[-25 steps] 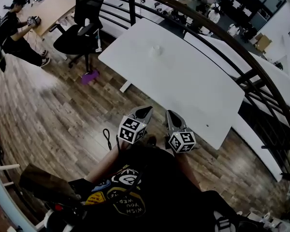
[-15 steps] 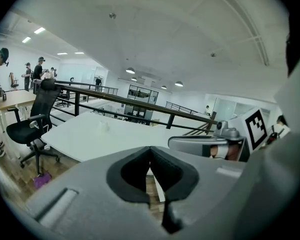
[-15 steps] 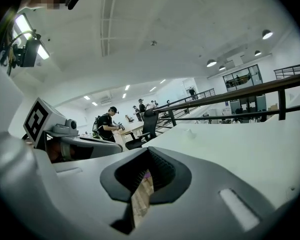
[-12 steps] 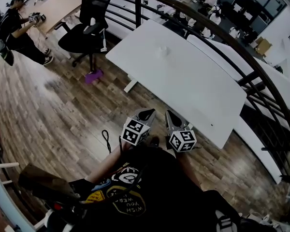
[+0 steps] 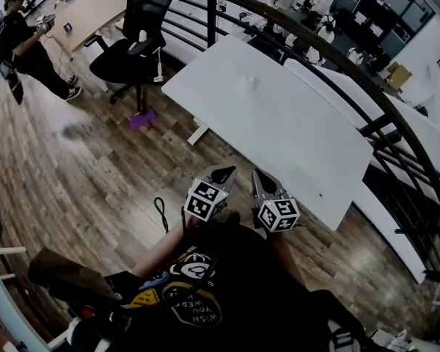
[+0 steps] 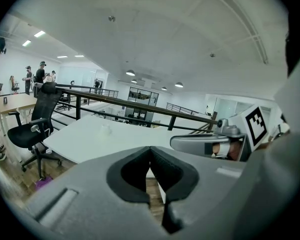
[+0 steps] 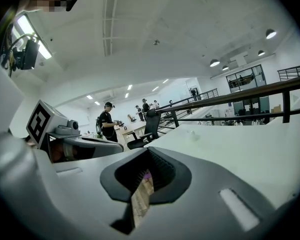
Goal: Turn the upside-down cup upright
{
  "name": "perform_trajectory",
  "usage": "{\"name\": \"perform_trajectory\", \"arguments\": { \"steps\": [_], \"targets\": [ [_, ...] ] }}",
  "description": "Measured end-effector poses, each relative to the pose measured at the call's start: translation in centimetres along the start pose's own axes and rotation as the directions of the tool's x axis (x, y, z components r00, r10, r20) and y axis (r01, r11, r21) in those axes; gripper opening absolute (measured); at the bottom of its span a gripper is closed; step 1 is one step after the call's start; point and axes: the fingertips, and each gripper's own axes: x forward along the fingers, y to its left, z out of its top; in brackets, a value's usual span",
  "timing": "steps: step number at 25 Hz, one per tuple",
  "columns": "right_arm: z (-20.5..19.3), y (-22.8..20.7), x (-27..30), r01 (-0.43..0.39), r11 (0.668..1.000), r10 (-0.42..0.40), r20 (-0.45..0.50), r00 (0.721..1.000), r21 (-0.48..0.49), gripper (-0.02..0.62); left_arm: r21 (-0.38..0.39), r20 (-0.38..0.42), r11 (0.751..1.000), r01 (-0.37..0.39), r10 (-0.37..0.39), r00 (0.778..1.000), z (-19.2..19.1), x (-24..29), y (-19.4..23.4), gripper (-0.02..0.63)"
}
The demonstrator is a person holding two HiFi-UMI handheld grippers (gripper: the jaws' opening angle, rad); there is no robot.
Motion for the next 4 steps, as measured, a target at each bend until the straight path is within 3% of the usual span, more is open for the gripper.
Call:
{"name": "perform_trajectory", "arguments": {
  "steps": [4],
  "targets": [
    [0.5,0.4,3.5,0.004,1.0,-0.004,-0.005,1.0,-0.01,0.002,-0.01,0.008,1.0,0.003,-0.003,1.0,0.5,0.4,3.5,0.006]
  ]
}}
